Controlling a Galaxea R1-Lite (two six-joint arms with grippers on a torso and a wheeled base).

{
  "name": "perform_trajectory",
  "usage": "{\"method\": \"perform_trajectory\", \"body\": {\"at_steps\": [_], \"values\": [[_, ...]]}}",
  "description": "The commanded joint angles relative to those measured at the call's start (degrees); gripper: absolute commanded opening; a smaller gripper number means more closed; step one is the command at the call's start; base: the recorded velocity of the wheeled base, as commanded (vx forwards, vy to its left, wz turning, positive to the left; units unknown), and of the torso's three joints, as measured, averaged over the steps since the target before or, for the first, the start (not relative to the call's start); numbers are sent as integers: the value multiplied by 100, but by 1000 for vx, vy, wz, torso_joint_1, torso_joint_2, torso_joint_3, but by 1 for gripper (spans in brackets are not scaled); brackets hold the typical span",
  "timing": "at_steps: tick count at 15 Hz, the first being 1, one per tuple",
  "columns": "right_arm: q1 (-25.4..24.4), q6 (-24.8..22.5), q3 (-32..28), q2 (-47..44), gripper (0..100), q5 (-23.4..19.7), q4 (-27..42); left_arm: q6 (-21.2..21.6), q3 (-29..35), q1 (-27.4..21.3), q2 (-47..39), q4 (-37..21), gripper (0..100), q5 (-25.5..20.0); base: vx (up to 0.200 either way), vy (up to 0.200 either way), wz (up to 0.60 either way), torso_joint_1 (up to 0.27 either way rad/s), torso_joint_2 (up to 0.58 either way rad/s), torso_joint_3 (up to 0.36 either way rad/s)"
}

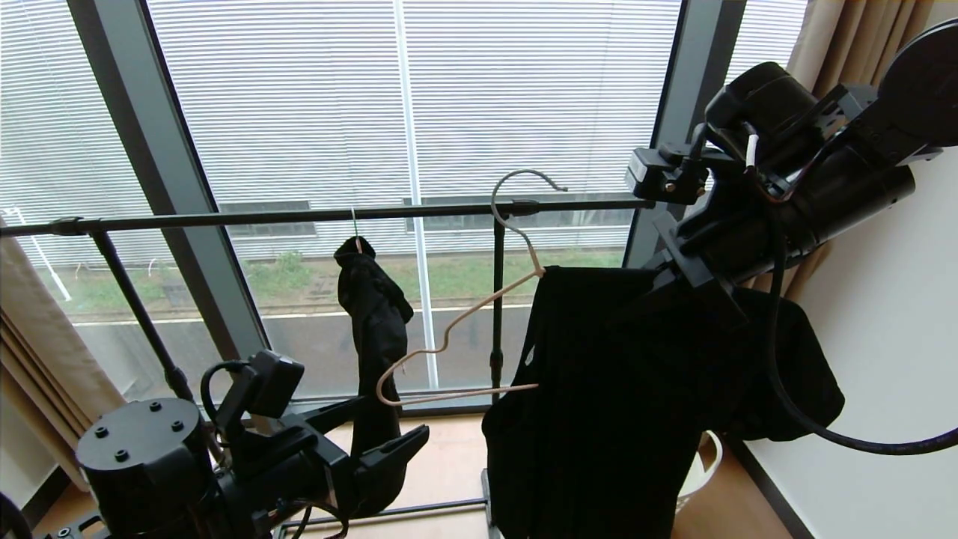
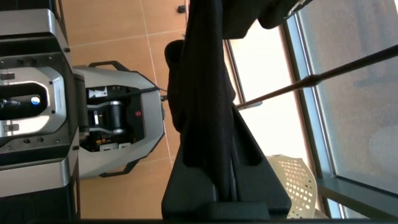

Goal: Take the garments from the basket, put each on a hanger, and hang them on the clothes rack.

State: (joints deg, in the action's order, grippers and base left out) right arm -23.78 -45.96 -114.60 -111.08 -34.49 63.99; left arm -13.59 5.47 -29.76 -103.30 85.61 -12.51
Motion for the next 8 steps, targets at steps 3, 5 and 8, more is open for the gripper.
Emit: {"method": "perform_trajectory", "body": {"at_steps": [3, 5, 8], "values": [[-3, 17, 1, -10, 0, -14, -62, -12, 68, -197, -392, 8, 100, 38, 0, 0, 0, 0, 0, 0], [-21, 26, 1, -10, 0, -5, -132, -12, 77, -215, -401, 8, 100, 55, 0, 0, 0, 0, 0, 0], [-170, 122, 1, -28, 0, -5, -194, -196, 349, -645, -568, -1, 100, 864, 0, 0, 0, 0, 0, 0]]}}
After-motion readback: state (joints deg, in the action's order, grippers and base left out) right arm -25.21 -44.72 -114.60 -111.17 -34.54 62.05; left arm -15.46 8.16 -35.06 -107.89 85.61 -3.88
